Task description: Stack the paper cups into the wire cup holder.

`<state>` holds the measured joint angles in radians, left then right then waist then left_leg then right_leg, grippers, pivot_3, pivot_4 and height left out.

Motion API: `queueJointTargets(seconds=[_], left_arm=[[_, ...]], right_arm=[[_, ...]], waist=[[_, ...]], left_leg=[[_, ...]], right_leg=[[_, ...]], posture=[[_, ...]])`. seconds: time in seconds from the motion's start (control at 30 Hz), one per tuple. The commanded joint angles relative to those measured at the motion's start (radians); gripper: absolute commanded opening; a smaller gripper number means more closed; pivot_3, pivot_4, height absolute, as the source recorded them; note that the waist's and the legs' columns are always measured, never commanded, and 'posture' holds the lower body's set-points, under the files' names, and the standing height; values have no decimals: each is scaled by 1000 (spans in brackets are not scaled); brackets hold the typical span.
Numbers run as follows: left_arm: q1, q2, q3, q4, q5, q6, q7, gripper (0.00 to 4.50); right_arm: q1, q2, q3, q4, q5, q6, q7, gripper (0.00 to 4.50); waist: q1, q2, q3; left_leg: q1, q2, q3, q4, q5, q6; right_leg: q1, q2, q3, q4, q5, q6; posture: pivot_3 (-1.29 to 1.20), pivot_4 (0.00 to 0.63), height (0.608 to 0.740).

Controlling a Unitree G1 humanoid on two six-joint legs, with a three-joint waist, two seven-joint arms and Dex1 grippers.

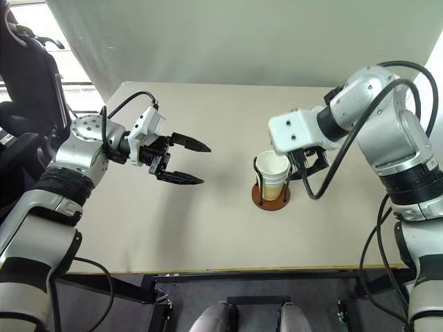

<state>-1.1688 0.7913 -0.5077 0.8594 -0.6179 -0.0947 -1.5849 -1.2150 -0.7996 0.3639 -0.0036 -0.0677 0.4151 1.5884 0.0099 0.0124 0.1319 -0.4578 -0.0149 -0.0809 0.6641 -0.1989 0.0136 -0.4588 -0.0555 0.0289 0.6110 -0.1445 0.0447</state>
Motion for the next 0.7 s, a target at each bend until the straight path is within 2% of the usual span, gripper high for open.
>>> queueJointTargets(seconds=[0.03, 0.2, 0.37, 0.5, 0.7], left_arm=[[-76, -30, 121, 79, 40, 51, -30, 4455], [-117, -81, 269, 174, 98, 92, 29, 4455], [-124, -111, 382, 203, 142, 117, 71, 4455], [-125, -137, 442, 224, 197, 114, 179, 4455], [-125, -177, 524, 246, 264, 70, 399, 4455]], right_arm=[[-28, -11, -118, -21, 81, 200, -50, 4478], [24, -30, -222, 85, 113, 315, -187, 4478], [98, -34, -298, 181, 139, 328, -309, 4478], [108, 31, -394, 336, 146, 252, -521, 4478], [96, 118, -445, 524, 118, 126, -791, 4478]], waist=[[3, 0, 0], [3, 0, 0], [3, 0, 0], [1, 0, 0], [-2, 0, 0]], left_leg=[[0, 0, 0, 0, 0, 0], [-1, -1, 0, 0, 0, 0], [0, -1, 1, 0, 0, 0], [-1, 0, 2, -1, 1, -1], [1, 1, 2, -1, 2, 0]], right_leg=[[0, 0, 0, 0, 0, 0], [0, 0, 0, -1, -1, -2], [-1, 0, 0, 0, 0, 0], [-3, 0, 1, 1, 1, 2], [-2, 0, 2, 2, 3, 3]], posture=[[0, 150, 740], [0, 150, 740], [0, 150, 740], [0, 150, 740], [0, 150, 740]])
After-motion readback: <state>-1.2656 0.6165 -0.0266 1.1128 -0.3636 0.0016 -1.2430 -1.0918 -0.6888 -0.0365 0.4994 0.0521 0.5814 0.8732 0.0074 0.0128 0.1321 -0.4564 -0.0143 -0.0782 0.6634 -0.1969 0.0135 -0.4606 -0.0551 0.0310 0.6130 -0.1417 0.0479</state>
